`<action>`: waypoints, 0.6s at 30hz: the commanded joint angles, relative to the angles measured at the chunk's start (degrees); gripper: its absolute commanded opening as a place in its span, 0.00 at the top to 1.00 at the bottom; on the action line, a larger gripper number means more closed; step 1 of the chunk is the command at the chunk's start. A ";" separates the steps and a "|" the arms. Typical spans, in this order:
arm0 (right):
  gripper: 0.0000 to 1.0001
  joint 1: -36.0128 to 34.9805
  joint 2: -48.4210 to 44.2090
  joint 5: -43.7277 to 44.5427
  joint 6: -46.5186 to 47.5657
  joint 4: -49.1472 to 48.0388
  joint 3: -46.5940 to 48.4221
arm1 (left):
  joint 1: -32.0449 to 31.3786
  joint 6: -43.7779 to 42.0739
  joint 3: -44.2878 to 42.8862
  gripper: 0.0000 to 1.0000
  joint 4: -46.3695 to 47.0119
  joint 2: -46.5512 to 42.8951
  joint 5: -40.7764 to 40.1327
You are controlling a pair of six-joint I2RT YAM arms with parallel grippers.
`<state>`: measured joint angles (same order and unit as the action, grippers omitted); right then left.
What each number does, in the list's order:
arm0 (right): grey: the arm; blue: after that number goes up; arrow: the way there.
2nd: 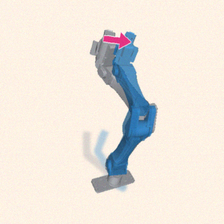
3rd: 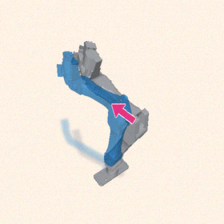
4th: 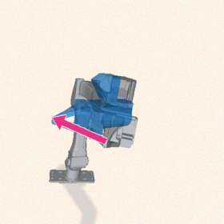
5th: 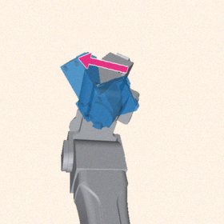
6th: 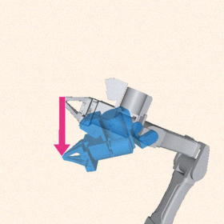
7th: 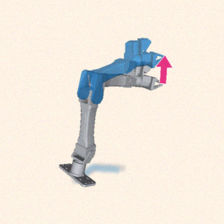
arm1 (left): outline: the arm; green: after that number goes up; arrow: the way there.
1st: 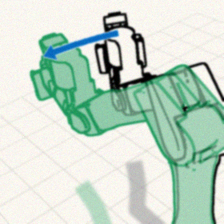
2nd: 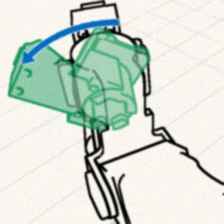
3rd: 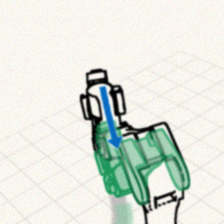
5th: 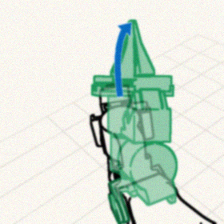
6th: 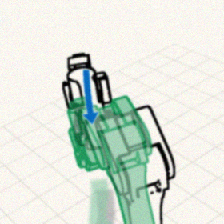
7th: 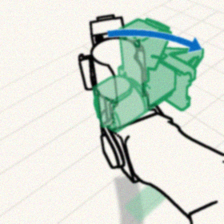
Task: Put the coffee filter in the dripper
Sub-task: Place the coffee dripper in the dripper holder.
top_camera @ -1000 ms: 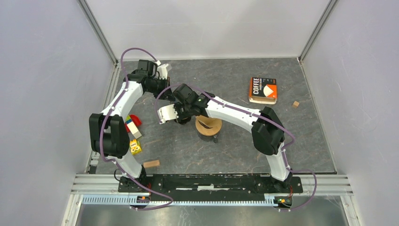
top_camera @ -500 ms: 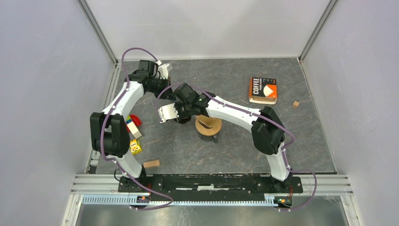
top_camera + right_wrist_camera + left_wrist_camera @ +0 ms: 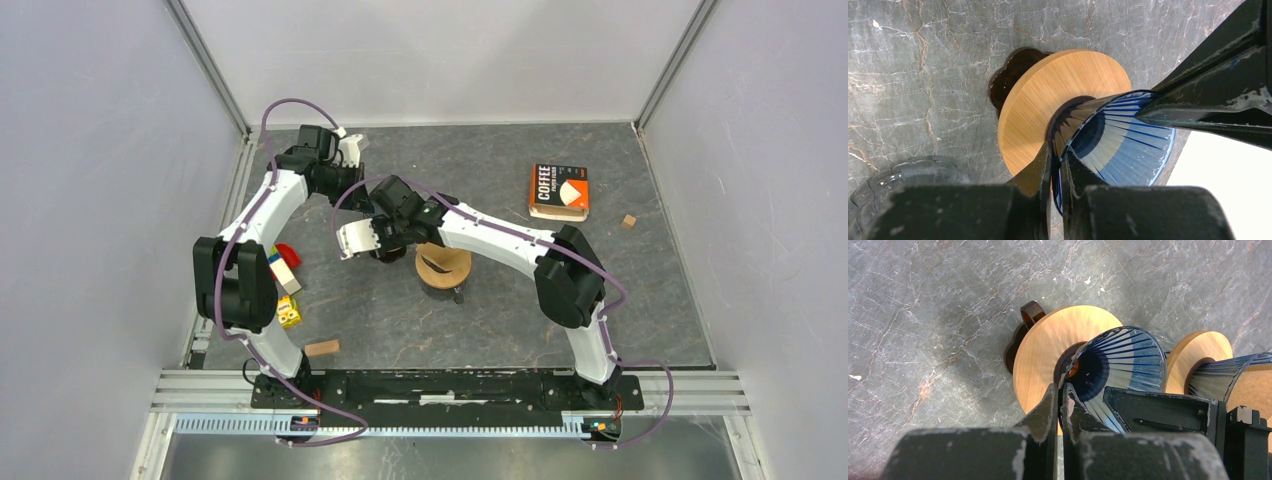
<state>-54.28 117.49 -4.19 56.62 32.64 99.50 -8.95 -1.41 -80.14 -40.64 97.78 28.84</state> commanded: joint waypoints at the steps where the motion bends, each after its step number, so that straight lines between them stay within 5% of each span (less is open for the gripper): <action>1: 0.99 0.79 3.62 -3.62 -2.36 2.93 0.15 | -1.24 -4.00 -0.85 0.98 -9.45 3.94 -7.19; 18: 0.71 0.83 3.04 -3.19 -4.33 3.30 5.06 | -0.99 -4.24 -1.89 0.98 -10.53 3.26 -8.40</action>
<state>-53.87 119.11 -6.85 53.89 33.69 101.93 -9.72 -2.76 -83.11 -45.74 98.87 25.36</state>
